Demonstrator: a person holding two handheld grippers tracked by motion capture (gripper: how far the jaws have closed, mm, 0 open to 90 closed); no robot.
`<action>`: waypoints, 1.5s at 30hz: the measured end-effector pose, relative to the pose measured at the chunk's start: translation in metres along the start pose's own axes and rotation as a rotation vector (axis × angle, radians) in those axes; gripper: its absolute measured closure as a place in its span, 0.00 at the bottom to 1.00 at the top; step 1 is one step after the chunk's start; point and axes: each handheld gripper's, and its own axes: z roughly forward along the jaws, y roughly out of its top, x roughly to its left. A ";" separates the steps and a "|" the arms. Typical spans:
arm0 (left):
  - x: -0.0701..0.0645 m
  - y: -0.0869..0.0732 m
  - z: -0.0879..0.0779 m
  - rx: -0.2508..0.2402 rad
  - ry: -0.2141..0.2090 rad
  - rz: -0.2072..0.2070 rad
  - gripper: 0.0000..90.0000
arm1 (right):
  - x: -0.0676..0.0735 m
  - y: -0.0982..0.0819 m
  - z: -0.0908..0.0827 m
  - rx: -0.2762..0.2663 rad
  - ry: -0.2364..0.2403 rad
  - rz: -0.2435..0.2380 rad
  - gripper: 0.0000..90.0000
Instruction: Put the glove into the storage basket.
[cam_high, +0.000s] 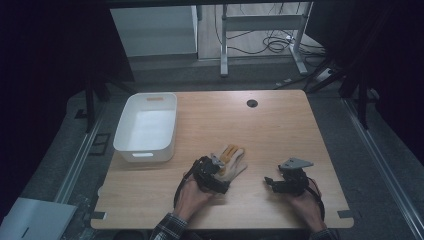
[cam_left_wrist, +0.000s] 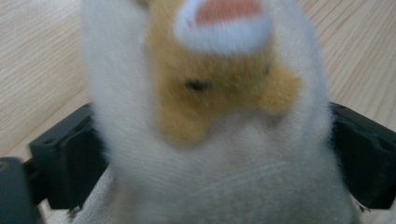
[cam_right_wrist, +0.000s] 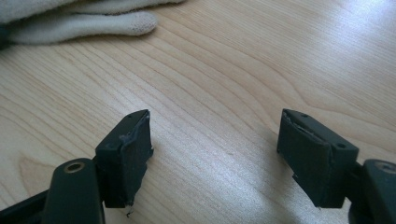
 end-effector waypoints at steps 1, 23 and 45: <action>0.001 0.000 -0.002 -0.004 -0.001 0.005 0.09 | 0.000 0.000 0.000 0.000 0.001 -0.001 0.29; 0.017 -0.006 -0.018 -0.024 -0.054 -0.033 0.69 | 0.000 0.000 0.000 0.002 0.003 -0.003 0.28; 0.028 -0.001 -0.038 -0.037 -0.066 -0.045 0.68 | 0.001 0.001 0.002 0.025 -0.002 -0.002 0.14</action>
